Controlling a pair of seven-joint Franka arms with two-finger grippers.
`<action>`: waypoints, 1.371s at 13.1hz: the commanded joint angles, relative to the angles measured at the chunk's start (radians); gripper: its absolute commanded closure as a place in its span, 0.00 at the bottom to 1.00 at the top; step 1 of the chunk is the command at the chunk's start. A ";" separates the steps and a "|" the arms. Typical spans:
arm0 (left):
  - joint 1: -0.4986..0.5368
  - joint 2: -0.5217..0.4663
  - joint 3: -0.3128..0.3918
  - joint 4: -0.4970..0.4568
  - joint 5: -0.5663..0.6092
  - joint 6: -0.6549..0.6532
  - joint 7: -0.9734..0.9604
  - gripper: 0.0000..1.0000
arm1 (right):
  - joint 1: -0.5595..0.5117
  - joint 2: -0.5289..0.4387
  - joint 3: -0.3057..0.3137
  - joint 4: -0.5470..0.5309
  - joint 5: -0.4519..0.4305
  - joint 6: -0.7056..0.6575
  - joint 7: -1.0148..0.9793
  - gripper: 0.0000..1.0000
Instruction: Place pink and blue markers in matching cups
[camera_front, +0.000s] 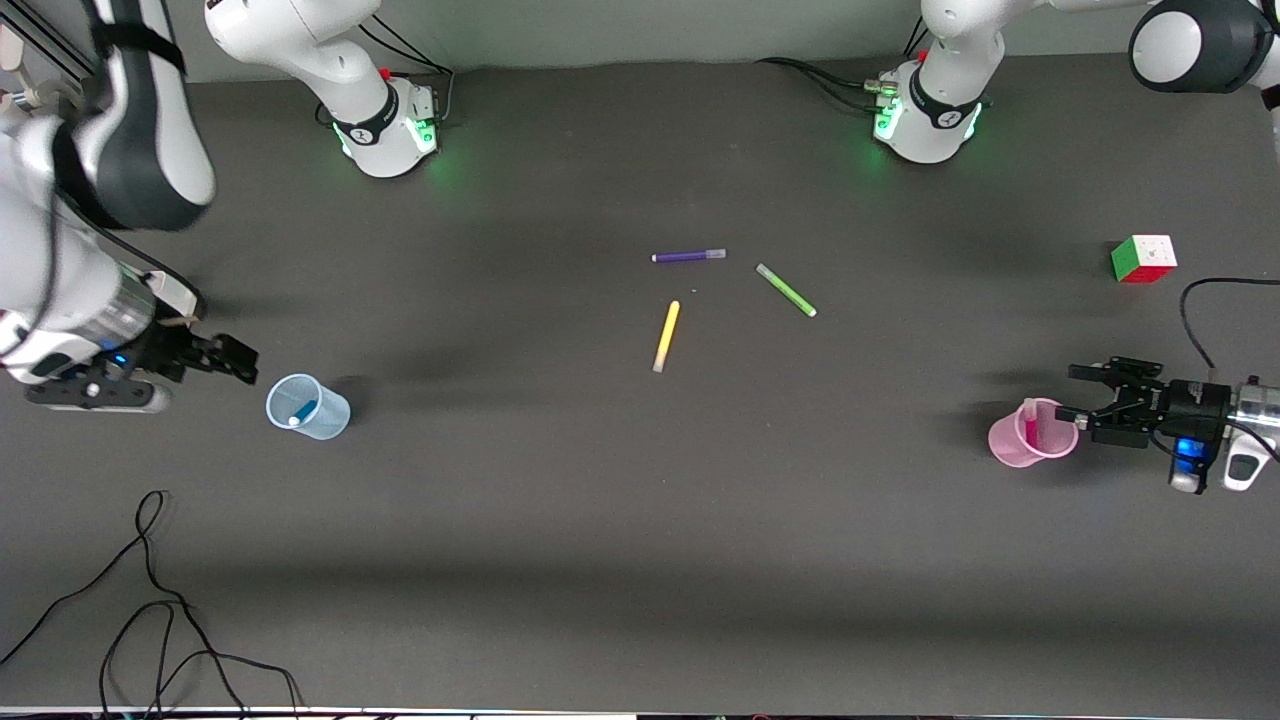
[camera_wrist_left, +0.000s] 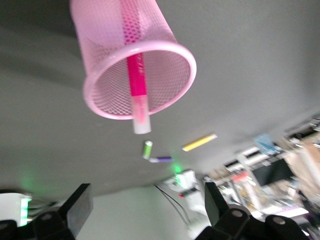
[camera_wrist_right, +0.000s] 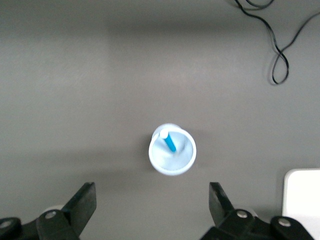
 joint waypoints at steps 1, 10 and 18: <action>-0.078 -0.076 0.006 0.055 0.201 0.017 0.007 0.01 | -0.094 -0.026 0.132 0.131 0.011 -0.183 0.007 0.00; -0.238 -0.534 0.006 -0.233 0.492 0.243 0.051 0.01 | -0.301 -0.123 0.378 0.192 0.011 -0.303 0.030 0.00; -0.298 -0.736 0.005 -0.407 0.590 0.342 0.083 0.01 | -0.341 -0.150 0.407 0.195 0.018 -0.348 0.030 0.00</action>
